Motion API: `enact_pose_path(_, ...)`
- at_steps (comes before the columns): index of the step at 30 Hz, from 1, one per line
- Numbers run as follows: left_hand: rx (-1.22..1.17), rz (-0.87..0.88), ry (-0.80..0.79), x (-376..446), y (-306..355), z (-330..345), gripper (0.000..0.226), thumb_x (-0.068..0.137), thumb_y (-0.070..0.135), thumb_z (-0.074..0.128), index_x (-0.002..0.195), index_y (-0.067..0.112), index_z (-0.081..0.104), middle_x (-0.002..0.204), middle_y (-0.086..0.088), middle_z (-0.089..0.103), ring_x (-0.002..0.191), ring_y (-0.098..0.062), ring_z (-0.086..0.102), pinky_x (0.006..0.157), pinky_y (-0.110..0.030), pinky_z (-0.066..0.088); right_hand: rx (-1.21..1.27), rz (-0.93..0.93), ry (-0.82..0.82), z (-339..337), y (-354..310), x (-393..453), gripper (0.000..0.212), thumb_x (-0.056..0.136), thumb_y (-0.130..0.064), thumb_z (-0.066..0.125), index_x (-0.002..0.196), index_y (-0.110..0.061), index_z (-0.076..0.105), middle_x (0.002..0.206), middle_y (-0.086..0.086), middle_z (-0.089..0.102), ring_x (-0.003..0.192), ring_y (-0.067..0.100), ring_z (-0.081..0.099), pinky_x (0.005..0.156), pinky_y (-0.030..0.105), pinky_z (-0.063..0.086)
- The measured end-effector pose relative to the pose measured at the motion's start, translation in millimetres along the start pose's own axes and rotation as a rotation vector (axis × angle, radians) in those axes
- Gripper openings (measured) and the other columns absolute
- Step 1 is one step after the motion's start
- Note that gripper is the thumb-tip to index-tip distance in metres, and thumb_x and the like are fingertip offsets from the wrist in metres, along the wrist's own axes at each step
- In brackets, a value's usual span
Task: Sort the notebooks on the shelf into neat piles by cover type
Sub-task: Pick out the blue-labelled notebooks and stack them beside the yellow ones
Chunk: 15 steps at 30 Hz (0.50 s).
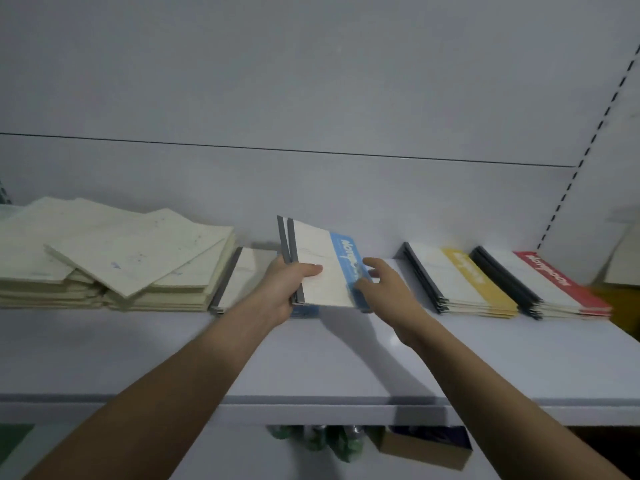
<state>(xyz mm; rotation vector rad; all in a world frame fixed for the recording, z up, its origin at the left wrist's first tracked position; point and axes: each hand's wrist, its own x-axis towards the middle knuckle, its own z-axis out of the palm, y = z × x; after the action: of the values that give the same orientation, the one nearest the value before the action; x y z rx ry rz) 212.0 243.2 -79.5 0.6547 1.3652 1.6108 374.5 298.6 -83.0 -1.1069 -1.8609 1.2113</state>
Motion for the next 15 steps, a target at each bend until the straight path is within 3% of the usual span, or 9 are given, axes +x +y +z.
enact_pose_path(3, 0.063, -0.023, 0.049, 14.2, -30.2, 26.8, 0.039, 0.086, 0.001, 0.066, 0.123, 0.008, 0.054, 0.115, -0.012, 0.069, 0.099, -0.027, 0.069, 0.084, -0.040, 0.057, 0.121, 0.207, 0.098, -22.9, 25.7, 13.5, 0.048, 0.090, -0.002, 0.047, 0.136, -0.013, 0.046, 0.119, 0.010, 0.058, 0.093, 0.020, 0.057, 0.074, 0.028, 0.047)
enact_pose_path(6, 0.251, -0.006, 0.073, 30.0, -52.0, 47.6, 0.036, 0.084, 0.007, 0.064, 0.119, 0.004, 0.057, 0.120, -0.016, 0.063, 0.099, -0.025, 0.066, 0.076, -0.032, 0.056, 0.074, 0.199, 0.198, -39.1, 45.9, 20.7, 0.050, 0.086, 0.001, 0.045, 0.134, -0.010, 0.048, 0.122, 0.009, 0.057, 0.101, 0.023, 0.057, 0.080, 0.032, 0.049)
enact_pose_path(8, 0.495, 0.045, 0.146, 40.1, -57.5, 60.5, 0.038, 0.082, 0.013, 0.056, 0.119, 0.002, 0.053, 0.124, -0.015, 0.050, 0.097, -0.027, 0.061, 0.071, -0.032, 0.054, -0.107, 0.116, 0.255, -45.4, 53.5, 26.3, 0.053, 0.082, -0.004, 0.044, 0.134, -0.009, 0.050, 0.132, 0.012, 0.052, 0.114, 0.030, 0.054, 0.093, 0.037, 0.046)
enact_pose_path(10, 0.757, 0.097, 0.188, 41.5, -58.6, 75.0, 0.035, 0.088, 0.013, 0.048, 0.121, 0.000, 0.048, 0.125, -0.016, 0.041, 0.101, -0.031, 0.055, 0.079, -0.035, 0.051, -0.308, 0.054, 0.274, -43.6, 59.9, 32.9, 0.050, 0.084, -0.004, 0.043, 0.134, -0.007, 0.049, 0.135, 0.016, 0.046, 0.119, 0.034, 0.049, 0.097, 0.038, 0.041)
enact_pose_path(12, 1.018, 0.154, 0.219, 41.4, -67.3, 83.9, 0.039, 0.092, 0.017, 0.045, 0.128, 0.002, 0.046, 0.131, -0.017, 0.042, 0.116, -0.033, 0.046, 0.097, -0.040, 0.044, -0.513, 0.008, 0.263, -35.0, 67.7, 38.6, 0.046, 0.089, 0.001, 0.043, 0.135, -0.004, 0.046, 0.134, 0.018, 0.044, 0.120, 0.034, 0.044, 0.097, 0.036, 0.038)
enact_pose_path(15, 1.242, 0.293, 0.290, 37.4, -83.6, 85.2, 0.045, 0.094, 0.024, 0.044, 0.137, 0.010, 0.043, 0.136, -0.010, 0.048, 0.123, -0.029, 0.038, 0.103, -0.037, 0.033, -0.717, -0.105, 0.281, -23.1, 86.2, 44.5, 0.042, 0.089, -0.005, 0.044, 0.131, -0.004, 0.048, 0.128, 0.016, 0.051, 0.114, 0.032, 0.043, 0.091, 0.035, 0.037)
